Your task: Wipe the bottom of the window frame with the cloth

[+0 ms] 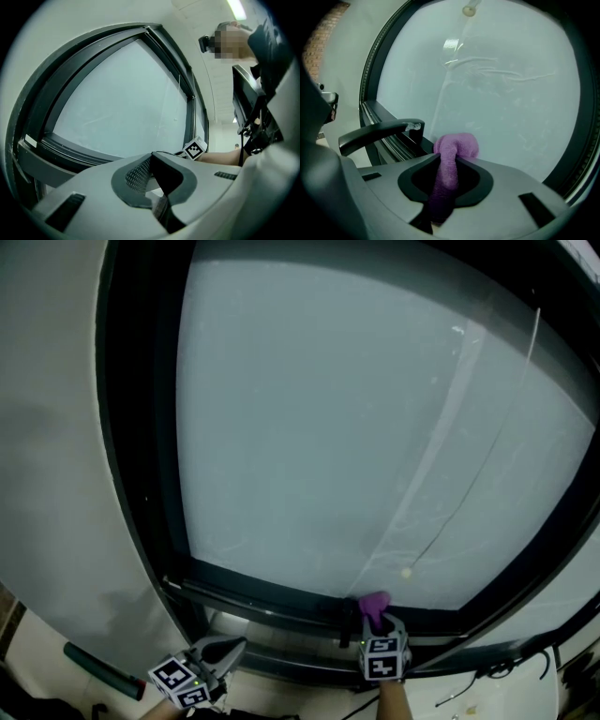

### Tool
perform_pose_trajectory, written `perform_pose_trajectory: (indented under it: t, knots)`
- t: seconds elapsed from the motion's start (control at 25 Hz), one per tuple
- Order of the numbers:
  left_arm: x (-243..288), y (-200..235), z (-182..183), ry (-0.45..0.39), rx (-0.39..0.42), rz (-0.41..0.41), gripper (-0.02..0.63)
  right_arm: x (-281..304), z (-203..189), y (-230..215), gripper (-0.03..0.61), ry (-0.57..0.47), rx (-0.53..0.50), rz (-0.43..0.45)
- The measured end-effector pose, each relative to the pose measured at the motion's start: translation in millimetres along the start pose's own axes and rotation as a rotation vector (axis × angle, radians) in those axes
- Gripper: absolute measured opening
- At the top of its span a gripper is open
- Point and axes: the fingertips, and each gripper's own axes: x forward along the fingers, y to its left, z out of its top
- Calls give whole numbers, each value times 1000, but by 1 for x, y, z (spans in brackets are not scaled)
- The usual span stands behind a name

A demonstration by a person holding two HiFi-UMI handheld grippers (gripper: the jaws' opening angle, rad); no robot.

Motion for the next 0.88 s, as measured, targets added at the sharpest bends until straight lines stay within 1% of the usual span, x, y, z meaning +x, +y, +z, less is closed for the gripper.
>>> perform_pose_trajectory:
  t: [0.12,0.2,0.32,0.44,0.56,0.68,0.88]
  knots:
    - [0,2,-1,1,6,-2,3,0,6,5,84,-13,-16,10]
    - [0,1,-1,2,-4,-1,3,0,7,7,84,-18,-30,16]
    - [0,2,-3,1,-6,-3,3,-5,13,13,84,-49,-50,38]
    - [1,4,-4,-3,3,-8,3,-12,24,23,84,-98,-65,80]
    - [2,2,-3,2,-7,-15,3,-14,30,38,84,-137,-82,140]
    - [1,3,-3,2,-9,-13,3,-14,27,42,84,-147,-86,138]
    - [-2,5,-7,14,-11,-11,3,-15,21,45,84,-151,-63,136]
